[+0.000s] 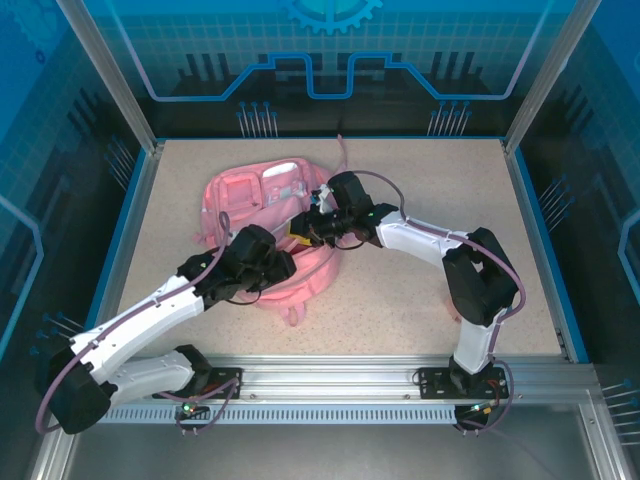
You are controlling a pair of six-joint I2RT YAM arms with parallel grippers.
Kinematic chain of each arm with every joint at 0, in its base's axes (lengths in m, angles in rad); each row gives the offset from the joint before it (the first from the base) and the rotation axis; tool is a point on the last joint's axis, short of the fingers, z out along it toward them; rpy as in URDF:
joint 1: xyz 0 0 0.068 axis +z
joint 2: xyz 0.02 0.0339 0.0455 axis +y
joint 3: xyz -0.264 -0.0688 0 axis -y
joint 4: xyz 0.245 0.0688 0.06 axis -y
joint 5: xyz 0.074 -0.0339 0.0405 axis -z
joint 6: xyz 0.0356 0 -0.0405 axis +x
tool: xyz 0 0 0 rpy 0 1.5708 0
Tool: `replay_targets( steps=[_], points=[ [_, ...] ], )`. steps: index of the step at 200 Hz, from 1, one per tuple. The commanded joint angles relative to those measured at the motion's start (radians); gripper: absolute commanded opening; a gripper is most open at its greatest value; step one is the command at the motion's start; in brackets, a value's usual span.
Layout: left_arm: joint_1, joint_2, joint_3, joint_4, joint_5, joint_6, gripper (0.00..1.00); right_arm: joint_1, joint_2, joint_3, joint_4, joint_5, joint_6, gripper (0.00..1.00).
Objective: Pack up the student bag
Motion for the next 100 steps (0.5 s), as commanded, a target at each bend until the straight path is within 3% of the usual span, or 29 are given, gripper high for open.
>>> replay_targets(
  steps=[1,33,100],
  points=[
    [-0.006,0.011,-0.016,0.004,-0.037,-0.043,0.47,0.018,0.007,0.042,0.013,0.01,-0.029,0.18],
    [-0.006,0.04,-0.022,0.046,-0.02,-0.043,0.38,0.02,0.006,0.039,0.016,0.01,-0.028,0.15],
    [-0.004,0.106,-0.013,0.093,-0.02,-0.035,0.38,0.023,0.0,0.036,0.015,0.0,-0.033,0.12]
  ],
)
